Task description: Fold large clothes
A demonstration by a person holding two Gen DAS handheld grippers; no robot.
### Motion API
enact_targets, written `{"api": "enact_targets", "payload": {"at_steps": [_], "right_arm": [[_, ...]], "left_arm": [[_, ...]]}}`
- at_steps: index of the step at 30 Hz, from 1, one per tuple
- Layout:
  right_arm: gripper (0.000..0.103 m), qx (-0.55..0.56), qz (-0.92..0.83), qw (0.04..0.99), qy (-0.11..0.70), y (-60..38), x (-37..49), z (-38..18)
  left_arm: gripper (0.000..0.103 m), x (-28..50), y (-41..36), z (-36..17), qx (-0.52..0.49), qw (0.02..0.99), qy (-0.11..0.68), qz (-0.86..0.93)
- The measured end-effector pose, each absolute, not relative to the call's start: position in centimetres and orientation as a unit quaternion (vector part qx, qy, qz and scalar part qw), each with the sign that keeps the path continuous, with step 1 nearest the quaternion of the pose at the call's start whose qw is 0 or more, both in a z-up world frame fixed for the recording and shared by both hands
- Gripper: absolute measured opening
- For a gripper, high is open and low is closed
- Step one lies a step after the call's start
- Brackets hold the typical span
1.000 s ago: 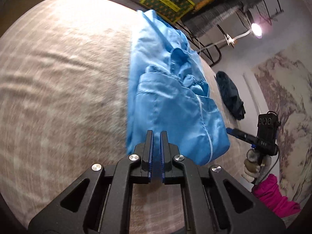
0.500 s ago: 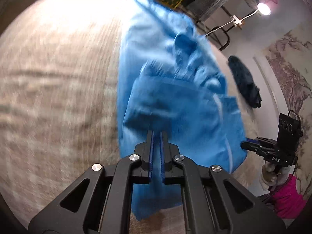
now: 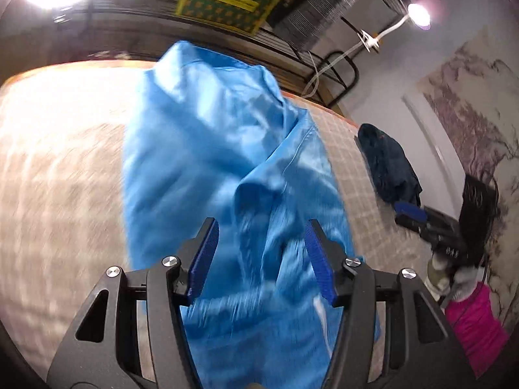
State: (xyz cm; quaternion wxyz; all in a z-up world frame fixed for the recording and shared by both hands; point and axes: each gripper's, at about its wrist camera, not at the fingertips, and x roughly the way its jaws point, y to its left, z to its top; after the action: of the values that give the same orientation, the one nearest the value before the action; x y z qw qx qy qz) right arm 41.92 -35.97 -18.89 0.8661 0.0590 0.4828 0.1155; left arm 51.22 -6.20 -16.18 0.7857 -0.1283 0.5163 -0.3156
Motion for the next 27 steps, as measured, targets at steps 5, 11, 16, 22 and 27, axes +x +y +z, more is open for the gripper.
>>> {"api": "enact_targets", "payload": {"at_steps": [5,11,16,22,27], "right_arm": [[0.046,0.097,0.106,0.861,0.488,-37.6,46.9,-21.3],[0.036,0.120,0.125,0.856,0.486,-37.2,51.7,-24.8],[0.038,0.073,0.121,0.840,0.524,-34.9,54.5,-28.8],[0.038,0.010,0.146,0.850,0.507,-34.7,56.3,-26.5],[0.061,0.057,0.157,0.863,0.476,-36.1,61.5,-24.1]], "left_arm": [[0.056,54.8,-9.0,-18.7,-0.126,0.773,0.532,-0.321],[0.055,56.2,-12.1,-21.0,-0.033,0.797,0.525,-0.297],[0.055,57.0,-12.0,-22.2,-0.017,0.794,0.530,-0.299],[0.056,61.0,-6.9,-18.7,-0.077,0.819,0.489,-0.291],[0.056,67.0,-3.8,-18.4,-0.141,0.825,0.482,-0.259]]}}
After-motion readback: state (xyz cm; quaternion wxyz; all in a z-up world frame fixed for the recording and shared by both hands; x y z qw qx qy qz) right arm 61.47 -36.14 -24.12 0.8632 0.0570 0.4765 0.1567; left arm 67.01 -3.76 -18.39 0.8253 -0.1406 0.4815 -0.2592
